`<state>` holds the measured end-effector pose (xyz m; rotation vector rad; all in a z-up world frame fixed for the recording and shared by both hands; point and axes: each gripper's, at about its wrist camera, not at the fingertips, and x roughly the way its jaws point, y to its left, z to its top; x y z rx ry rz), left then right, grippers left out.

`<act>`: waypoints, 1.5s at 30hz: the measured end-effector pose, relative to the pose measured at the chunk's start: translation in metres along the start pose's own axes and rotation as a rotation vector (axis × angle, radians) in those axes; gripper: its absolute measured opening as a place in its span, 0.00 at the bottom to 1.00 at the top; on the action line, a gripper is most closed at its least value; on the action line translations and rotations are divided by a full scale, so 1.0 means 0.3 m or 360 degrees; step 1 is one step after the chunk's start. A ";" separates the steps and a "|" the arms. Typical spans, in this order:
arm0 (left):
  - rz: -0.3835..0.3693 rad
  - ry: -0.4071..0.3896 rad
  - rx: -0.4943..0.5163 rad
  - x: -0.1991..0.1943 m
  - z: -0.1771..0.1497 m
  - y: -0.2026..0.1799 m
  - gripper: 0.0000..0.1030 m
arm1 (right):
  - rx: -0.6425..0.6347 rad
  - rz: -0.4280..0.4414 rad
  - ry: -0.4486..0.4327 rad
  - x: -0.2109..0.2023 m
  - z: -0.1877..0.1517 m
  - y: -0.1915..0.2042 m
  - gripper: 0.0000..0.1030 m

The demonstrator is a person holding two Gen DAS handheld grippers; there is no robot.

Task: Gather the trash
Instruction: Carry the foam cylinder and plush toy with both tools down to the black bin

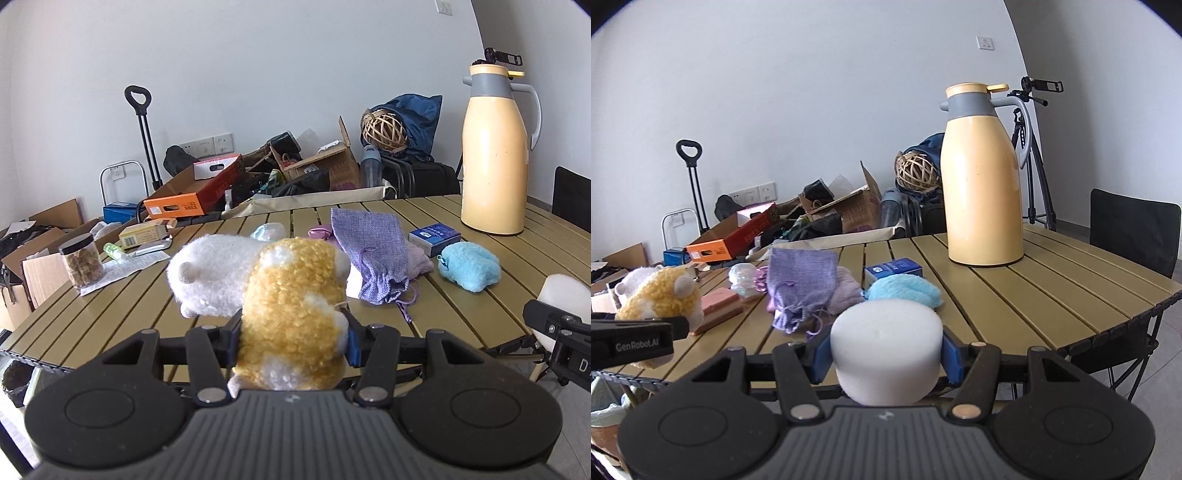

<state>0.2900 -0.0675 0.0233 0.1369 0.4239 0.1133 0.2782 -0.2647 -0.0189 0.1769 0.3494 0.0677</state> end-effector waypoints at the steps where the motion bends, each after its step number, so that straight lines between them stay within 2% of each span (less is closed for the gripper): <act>1: 0.0003 -0.0006 0.0004 -0.018 -0.002 0.008 0.50 | 0.0001 0.0008 0.0004 -0.014 -0.003 0.005 0.55; 12: -0.0020 0.0008 0.0000 -0.203 -0.066 0.075 0.50 | -0.0034 0.0075 0.0056 -0.163 -0.045 0.073 0.55; 24: -0.0031 0.0113 -0.0011 -0.308 -0.186 0.170 0.50 | -0.0096 0.0113 0.0175 -0.253 -0.124 0.122 0.55; 33: -0.0051 0.0303 -0.0016 -0.287 -0.325 0.203 0.50 | -0.0151 0.0152 0.0365 -0.264 -0.242 0.168 0.55; 45: -0.0076 0.0634 -0.0045 -0.145 -0.506 0.217 0.50 | -0.0226 0.0186 0.0699 -0.199 -0.428 0.217 0.55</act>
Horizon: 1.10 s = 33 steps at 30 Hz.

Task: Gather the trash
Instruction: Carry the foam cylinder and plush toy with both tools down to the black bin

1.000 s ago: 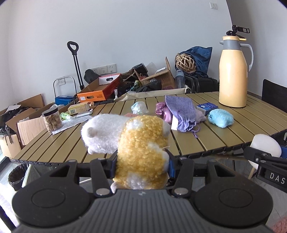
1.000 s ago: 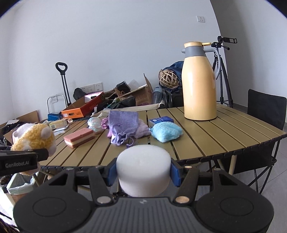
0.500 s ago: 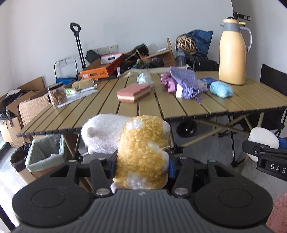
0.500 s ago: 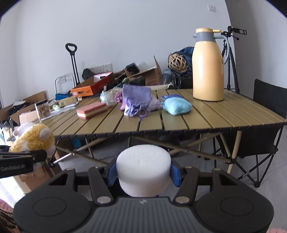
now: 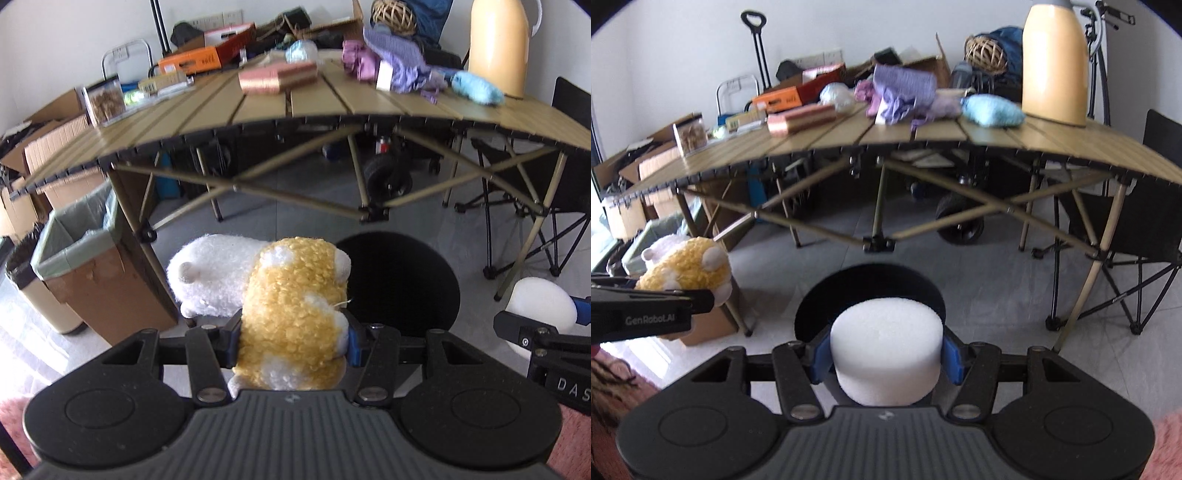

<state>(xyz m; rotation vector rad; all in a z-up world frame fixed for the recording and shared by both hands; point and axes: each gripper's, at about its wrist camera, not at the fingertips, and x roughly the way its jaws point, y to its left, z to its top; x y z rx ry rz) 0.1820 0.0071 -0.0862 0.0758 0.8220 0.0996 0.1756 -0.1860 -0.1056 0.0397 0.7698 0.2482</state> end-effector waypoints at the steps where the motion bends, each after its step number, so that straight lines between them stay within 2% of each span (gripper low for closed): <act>1: -0.0002 0.0029 -0.0004 0.020 -0.008 0.001 0.50 | -0.0005 0.0000 0.0027 0.013 -0.007 0.002 0.55; 10: 0.0030 0.0242 -0.0039 0.173 -0.068 0.033 0.50 | 0.0016 -0.0013 0.0211 0.124 -0.045 -0.012 0.55; 19: 0.0027 0.0304 -0.0051 0.263 -0.055 0.049 0.50 | -0.0006 -0.0027 0.0268 0.221 -0.019 -0.010 0.55; 25: 0.0058 0.0380 -0.0081 0.344 -0.058 0.073 0.50 | -0.0048 -0.0022 0.0296 0.305 0.018 0.009 0.55; 33: 0.0138 0.0417 -0.0123 0.422 -0.052 0.124 0.50 | -0.0115 0.0010 0.0354 0.433 0.064 0.056 0.55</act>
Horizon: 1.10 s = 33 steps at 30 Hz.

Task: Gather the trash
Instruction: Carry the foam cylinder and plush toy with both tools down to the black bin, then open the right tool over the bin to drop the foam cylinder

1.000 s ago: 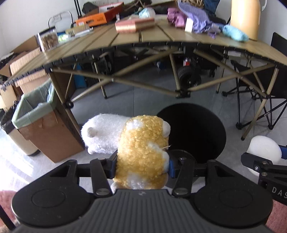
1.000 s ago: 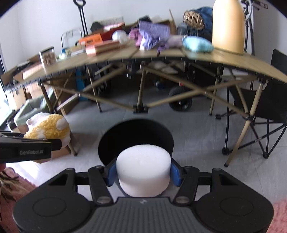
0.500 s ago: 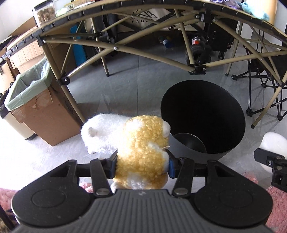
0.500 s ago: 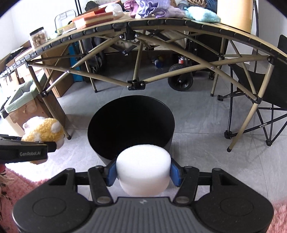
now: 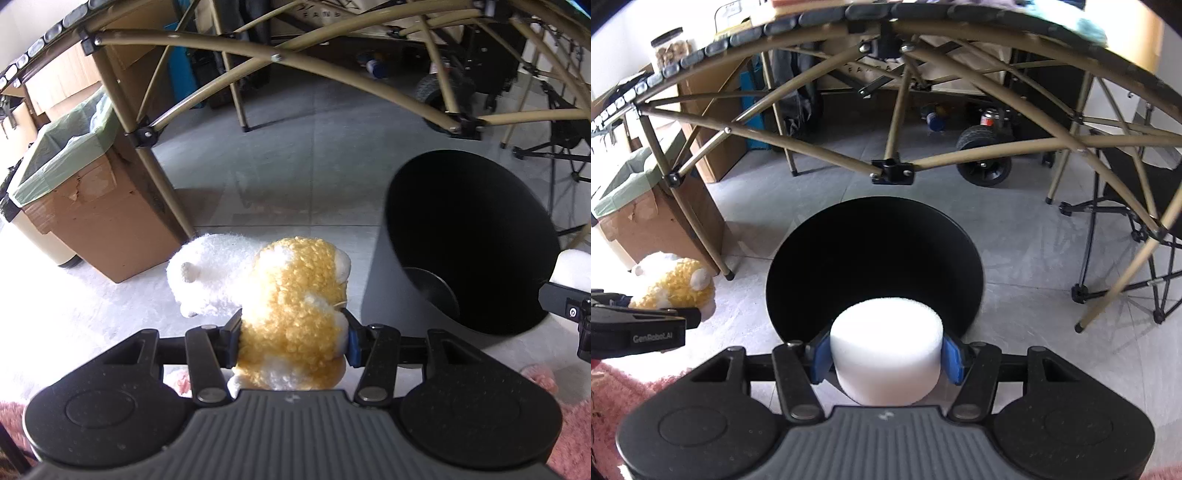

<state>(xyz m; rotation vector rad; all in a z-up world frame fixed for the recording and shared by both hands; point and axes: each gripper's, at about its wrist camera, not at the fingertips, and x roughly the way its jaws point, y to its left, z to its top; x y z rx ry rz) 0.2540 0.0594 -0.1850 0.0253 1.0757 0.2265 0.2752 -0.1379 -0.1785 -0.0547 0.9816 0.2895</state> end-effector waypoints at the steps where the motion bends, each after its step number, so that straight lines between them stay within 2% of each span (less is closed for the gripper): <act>1: 0.0009 0.0006 -0.0002 0.011 0.004 0.003 0.50 | -0.0006 0.0005 0.0009 0.015 0.010 0.006 0.55; 7: 0.0049 0.0018 -0.0018 0.063 0.025 0.021 0.50 | -0.0011 0.0020 0.0050 0.102 0.075 0.045 0.55; 14: 0.0066 0.0012 -0.0028 0.110 0.058 0.033 0.50 | 0.0011 0.0024 0.0159 0.206 0.124 0.068 0.55; 26: 0.0072 0.0033 -0.0050 0.180 0.092 0.049 0.50 | 0.0032 -0.0001 0.0265 0.342 0.133 0.061 0.56; 27: 0.0074 0.0037 -0.0052 0.184 0.091 0.052 0.50 | 0.0031 -0.0008 0.0265 0.346 0.133 0.059 0.58; 29: 0.0070 0.0047 -0.0061 0.191 0.089 0.060 0.50 | 0.0038 -0.0022 0.0266 0.354 0.135 0.054 0.78; 30: 0.0068 0.0051 -0.0064 0.192 0.089 0.062 0.50 | 0.0044 -0.0024 0.0266 0.356 0.136 0.049 0.93; 31: 0.0069 0.0052 -0.0064 0.192 0.087 0.060 0.50 | 0.0052 -0.0025 0.0261 0.356 0.136 0.046 0.98; 33: 0.0069 0.0052 -0.0064 0.191 0.086 0.062 0.50 | 0.0064 -0.0016 0.0250 0.353 0.137 0.039 1.00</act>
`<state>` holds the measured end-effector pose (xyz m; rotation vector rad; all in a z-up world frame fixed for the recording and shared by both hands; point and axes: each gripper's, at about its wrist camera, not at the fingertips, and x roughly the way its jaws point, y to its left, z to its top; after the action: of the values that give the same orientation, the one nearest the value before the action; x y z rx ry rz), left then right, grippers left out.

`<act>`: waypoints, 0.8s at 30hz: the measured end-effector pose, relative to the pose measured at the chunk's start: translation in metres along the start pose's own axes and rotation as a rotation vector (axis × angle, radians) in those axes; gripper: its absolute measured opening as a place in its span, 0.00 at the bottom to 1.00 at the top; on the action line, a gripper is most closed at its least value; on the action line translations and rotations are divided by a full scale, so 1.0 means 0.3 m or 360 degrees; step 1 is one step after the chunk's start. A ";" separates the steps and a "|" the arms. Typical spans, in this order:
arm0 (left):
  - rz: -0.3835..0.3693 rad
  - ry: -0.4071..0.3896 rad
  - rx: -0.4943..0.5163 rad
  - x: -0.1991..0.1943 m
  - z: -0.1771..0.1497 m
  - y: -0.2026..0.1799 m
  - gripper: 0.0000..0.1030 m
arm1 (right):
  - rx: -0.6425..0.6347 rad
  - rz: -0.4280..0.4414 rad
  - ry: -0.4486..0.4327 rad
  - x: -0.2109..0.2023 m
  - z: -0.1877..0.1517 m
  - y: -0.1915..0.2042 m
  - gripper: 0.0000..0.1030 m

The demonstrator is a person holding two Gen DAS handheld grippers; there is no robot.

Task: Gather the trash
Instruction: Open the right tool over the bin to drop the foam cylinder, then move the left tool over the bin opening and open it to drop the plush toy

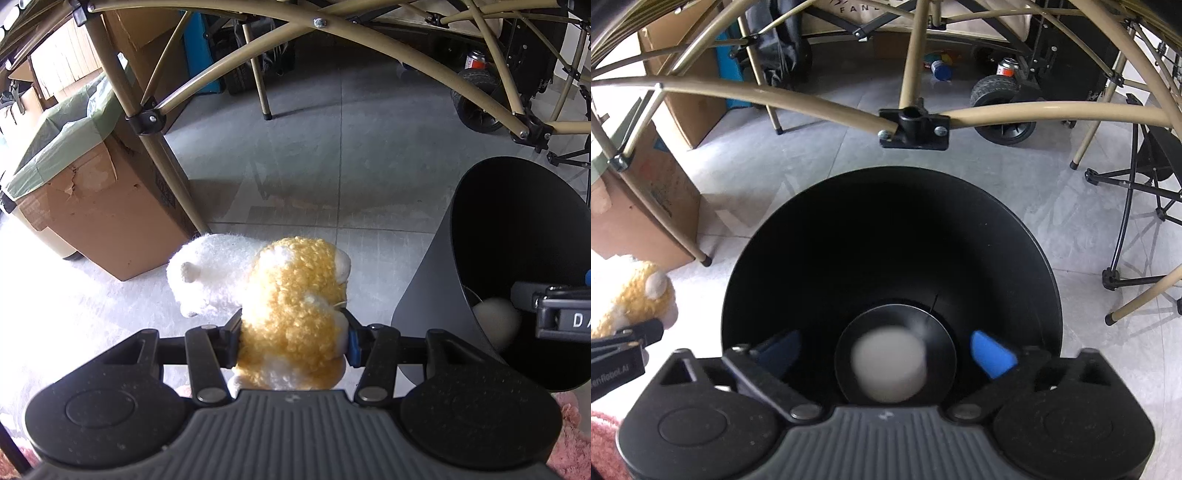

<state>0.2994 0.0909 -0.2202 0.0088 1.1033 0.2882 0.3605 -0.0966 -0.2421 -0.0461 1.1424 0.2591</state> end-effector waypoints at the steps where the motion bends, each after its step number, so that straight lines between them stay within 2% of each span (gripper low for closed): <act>1: -0.0003 -0.0001 0.0001 -0.001 -0.001 0.000 0.50 | 0.0001 0.0002 -0.0001 -0.001 0.000 -0.002 1.00; 12: -0.0007 -0.0018 0.0000 -0.018 -0.004 -0.002 0.50 | -0.0002 -0.0030 -0.0020 -0.025 0.001 -0.004 1.00; 24: -0.0055 -0.0128 0.0035 -0.110 0.019 -0.073 0.50 | 0.0058 -0.0030 -0.0127 -0.133 -0.009 -0.075 1.00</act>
<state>0.2955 0.0629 -0.1920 0.0208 1.0259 0.2430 0.3478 -0.1261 -0.2093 -0.0139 1.0663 0.2213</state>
